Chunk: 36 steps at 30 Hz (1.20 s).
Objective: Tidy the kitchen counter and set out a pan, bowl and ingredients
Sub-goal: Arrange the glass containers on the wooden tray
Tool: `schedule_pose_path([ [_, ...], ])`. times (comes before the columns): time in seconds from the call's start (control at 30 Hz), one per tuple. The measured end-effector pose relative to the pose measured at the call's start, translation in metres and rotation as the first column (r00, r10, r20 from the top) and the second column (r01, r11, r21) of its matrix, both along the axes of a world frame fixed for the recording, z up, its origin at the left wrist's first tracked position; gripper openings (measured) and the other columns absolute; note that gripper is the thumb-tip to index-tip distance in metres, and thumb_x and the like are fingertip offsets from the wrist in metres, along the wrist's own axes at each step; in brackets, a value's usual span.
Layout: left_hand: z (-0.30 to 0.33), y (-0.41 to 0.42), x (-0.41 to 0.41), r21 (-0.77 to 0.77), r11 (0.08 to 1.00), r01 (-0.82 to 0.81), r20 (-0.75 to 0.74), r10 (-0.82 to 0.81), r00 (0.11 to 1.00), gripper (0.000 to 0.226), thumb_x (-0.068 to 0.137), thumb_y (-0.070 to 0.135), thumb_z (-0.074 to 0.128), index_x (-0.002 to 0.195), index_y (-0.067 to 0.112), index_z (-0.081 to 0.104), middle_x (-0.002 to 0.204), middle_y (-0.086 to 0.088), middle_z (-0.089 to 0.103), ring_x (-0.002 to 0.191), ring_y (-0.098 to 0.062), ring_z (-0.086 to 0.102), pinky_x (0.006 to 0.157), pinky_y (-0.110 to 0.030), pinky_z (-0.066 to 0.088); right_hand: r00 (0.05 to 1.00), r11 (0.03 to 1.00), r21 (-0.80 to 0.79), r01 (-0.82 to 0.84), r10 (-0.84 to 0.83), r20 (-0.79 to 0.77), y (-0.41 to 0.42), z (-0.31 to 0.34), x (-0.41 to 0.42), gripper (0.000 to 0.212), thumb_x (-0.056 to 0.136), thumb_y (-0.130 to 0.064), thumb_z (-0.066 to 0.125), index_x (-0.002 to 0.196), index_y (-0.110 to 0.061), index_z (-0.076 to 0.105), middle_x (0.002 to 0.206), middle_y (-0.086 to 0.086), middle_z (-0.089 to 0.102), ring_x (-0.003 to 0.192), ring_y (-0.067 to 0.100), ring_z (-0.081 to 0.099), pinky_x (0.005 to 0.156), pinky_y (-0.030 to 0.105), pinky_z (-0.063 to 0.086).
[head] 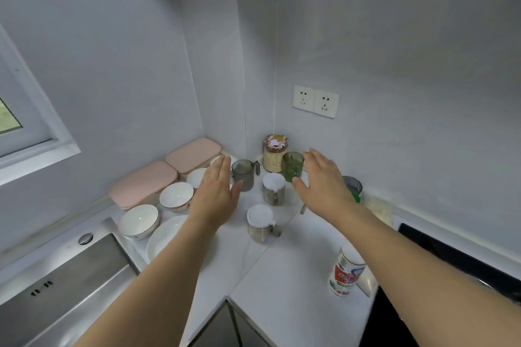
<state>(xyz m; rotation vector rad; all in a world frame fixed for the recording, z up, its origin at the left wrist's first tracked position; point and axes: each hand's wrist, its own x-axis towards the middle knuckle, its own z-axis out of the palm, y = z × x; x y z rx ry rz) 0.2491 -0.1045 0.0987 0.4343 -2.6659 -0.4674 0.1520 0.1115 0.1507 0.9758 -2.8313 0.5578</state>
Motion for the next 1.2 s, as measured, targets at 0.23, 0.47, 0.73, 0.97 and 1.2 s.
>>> schedule_pose_path([
  [0.23, 0.017, -0.032, -0.057, -0.024, 1.000, -0.006, 0.063, 0.007, 0.998, 0.065, 0.100, 0.036, 0.046, 0.153, 0.008, 0.021, 0.159, -0.010, 0.023, 0.145, -0.028, 0.023, 0.116, -0.039, 0.022, 0.993, 0.996, 0.045, 0.075, -0.079, 0.088, -0.014, 0.001, -0.068, 0.065, 0.098, -0.035, 0.043, 0.152, -0.010, 0.015, 0.160, 0.010, 0.013, 0.146, 0.027, 0.016, 0.119, 0.038, 0.014],
  [0.47, 0.005, -0.081, -0.124, 0.056, 0.998, -0.031, 0.232, 0.017, 0.972, 0.065, 0.096, 0.032, 0.052, 0.152, 0.011, 0.025, 0.157, -0.007, 0.026, 0.141, -0.029, 0.030, 0.114, -0.040, 0.029, 0.969, 0.986, 0.131, 0.104, -0.130, 0.210, -0.056, -0.020, -0.129, 0.066, 0.097, -0.036, 0.045, 0.151, -0.011, 0.017, 0.159, 0.010, 0.014, 0.142, 0.030, 0.024, 0.115, 0.039, 0.025],
  [0.73, -0.044, -0.127, -0.223, 0.075, 0.997, 0.001, 0.470, -0.036, 0.882, 0.069, 0.090, 0.037, 0.060, 0.147, 0.009, 0.033, 0.154, -0.010, 0.031, 0.139, -0.028, 0.035, 0.110, -0.035, 0.032, 0.886, 0.946, 0.244, 0.214, -0.294, 0.359, -0.114, -0.071, -0.209, 0.069, 0.093, -0.035, 0.051, 0.150, -0.014, 0.019, 0.153, 0.009, 0.024, 0.132, 0.034, 0.037, 0.106, 0.041, 0.037],
  [0.97, -0.092, -0.149, -0.281, 0.095, 0.994, 0.046, 0.683, -0.099, 0.723, 0.071, 0.080, 0.044, 0.071, 0.136, 0.009, 0.042, 0.138, -0.008, 0.048, 0.125, -0.028, 0.050, 0.098, -0.037, 0.043, 0.845, 0.913, 0.333, 0.234, -0.361, 0.394, -0.155, -0.128, -0.272, 0.071, 0.087, -0.040, 0.059, 0.142, -0.011, 0.027, 0.142, 0.012, 0.034, 0.126, 0.036, 0.042, 0.101, 0.043, 0.041],
  [1.2, -0.109, -0.153, -0.304, 0.021, 0.973, 0.229, 0.793, -0.156, 0.589, 0.057, 0.074, 0.048, 0.073, 0.114, 0.010, 0.058, 0.105, -0.006, 0.064, 0.089, -0.022, 0.058, 0.068, -0.029, 0.043, 0.809, 0.854, 0.442, 0.273, -0.453, 0.375, -0.174, -0.170, -0.311, 0.097, 0.075, -0.050, 0.071, 0.147, -0.012, 0.018, 0.142, 0.009, 0.033, 0.126, 0.032, 0.043, 0.098, 0.043, 0.043],
])
